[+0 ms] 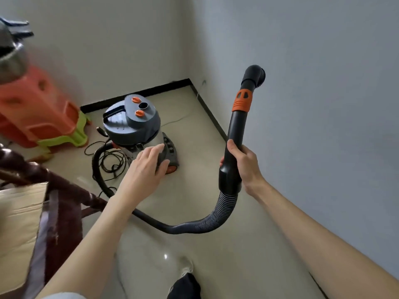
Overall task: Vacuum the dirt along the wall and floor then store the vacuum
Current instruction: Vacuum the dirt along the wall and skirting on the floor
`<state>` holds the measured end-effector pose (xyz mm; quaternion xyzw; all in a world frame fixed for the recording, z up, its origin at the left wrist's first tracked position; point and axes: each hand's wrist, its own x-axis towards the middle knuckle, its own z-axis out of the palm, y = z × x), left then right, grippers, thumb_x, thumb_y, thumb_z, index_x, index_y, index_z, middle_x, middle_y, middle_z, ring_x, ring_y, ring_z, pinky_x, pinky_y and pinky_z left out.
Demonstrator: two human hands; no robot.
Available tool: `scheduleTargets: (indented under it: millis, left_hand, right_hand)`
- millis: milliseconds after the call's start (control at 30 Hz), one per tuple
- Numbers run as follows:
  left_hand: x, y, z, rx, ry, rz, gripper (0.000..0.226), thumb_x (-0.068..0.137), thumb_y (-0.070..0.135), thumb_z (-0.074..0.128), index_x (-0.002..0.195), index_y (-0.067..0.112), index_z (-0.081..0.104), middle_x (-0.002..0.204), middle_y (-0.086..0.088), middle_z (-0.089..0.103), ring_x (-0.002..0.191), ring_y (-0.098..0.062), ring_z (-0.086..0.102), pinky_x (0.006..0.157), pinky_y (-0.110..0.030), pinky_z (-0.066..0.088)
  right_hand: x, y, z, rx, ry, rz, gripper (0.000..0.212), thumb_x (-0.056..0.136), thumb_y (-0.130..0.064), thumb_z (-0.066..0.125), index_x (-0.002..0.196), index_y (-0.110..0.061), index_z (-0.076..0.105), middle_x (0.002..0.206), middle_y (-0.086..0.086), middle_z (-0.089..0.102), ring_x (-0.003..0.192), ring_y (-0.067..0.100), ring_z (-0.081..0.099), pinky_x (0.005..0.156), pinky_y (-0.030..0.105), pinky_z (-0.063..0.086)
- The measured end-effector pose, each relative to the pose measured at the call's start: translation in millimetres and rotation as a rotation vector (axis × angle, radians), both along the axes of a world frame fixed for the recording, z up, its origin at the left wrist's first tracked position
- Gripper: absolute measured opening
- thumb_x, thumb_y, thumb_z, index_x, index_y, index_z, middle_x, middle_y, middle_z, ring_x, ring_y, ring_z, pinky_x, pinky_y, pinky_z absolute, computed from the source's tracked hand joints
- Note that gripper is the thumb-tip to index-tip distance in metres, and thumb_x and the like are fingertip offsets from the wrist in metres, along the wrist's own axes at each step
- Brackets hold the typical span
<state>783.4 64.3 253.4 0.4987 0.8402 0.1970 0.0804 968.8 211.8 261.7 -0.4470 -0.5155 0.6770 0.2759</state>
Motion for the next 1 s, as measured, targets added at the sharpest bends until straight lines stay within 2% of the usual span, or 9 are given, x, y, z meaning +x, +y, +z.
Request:
scheduleTargets:
  millis: [200, 367, 533, 600, 767, 1000]
  left_hand:
    - [-100.2, -0.9, -12.9, -0.001, -0.054, 0.102, 0.053, 0.098, 0.033, 0.043, 0.145, 0.013, 0.03, 0.144, -0.009, 0.04, 0.134, -0.023, 0.035, 0.107, -0.032, 0.03]
    - [-198.4, 3.2, -25.2, -0.023, -0.107, 0.155, 0.052, 0.098, 0.03, 0.045, 0.145, 0.011, 0.032, 0.142, -0.009, 0.041, 0.134, -0.022, 0.034, 0.108, -0.03, 0.028]
    - [-279.8, 16.7, -38.1, -0.075, -0.144, 0.21, 0.051, 0.098, 0.031, 0.044, 0.144, 0.012, 0.032, 0.141, -0.008, 0.042, 0.132, -0.022, 0.036, 0.107, -0.033, 0.031]
    - [-309.6, 26.7, -45.7, -0.081, -0.141, 0.212, 0.051, 0.098, 0.031, 0.044, 0.144, 0.013, 0.033, 0.139, -0.009, 0.044, 0.131, -0.022, 0.039, 0.107, -0.034, 0.032]
    - [-373.6, 60.4, -67.5, -0.11, -0.178, 0.24, 0.051, 0.097, 0.032, 0.045, 0.144, 0.015, 0.033, 0.14, -0.006, 0.042, 0.13, -0.02, 0.039, 0.106, -0.035, 0.034]
    - [-458.5, 117.0, -114.5, -0.063, -0.155, 0.315, 0.047, 0.095, 0.021, 0.052, 0.139, 0.007, 0.041, 0.136, -0.01, 0.046, 0.126, -0.025, 0.042, 0.104, -0.036, 0.036]
  right_hand:
    - [-110.4, 19.1, -4.0, 0.049, -0.054, 0.082, 0.025, 0.094, -0.035, 0.059, 0.084, -0.012, 0.058, 0.065, 0.007, 0.061, 0.057, 0.017, 0.059, 0.061, 0.028, 0.052]
    - [-211.7, 39.0, -10.0, 0.069, -0.1, 0.136, 0.028, 0.093, -0.034, 0.062, 0.079, -0.01, 0.058, 0.061, 0.007, 0.06, 0.058, 0.022, 0.058, 0.06, 0.033, 0.05]
    - [-294.7, 56.5, -8.1, 0.084, -0.157, 0.233, 0.03, 0.095, -0.03, 0.059, 0.083, -0.003, 0.059, 0.068, 0.012, 0.059, 0.057, 0.019, 0.056, 0.048, 0.021, 0.05]
    - [-323.8, 68.0, -11.6, 0.072, -0.153, 0.249, 0.028, 0.096, -0.029, 0.059, 0.082, -0.004, 0.058, 0.068, 0.012, 0.058, 0.056, 0.019, 0.055, 0.046, 0.021, 0.049]
    - [-393.8, 109.6, -32.3, -0.035, -0.127, 0.228, 0.029, 0.093, -0.032, 0.062, 0.079, -0.006, 0.058, 0.065, 0.011, 0.059, 0.055, 0.021, 0.056, 0.055, 0.03, 0.05]
    - [-496.9, 183.3, -74.2, -0.127, -0.151, 0.282, 0.032, 0.092, -0.035, 0.062, 0.08, -0.006, 0.058, 0.064, 0.011, 0.06, 0.057, 0.023, 0.056, 0.06, 0.033, 0.049]
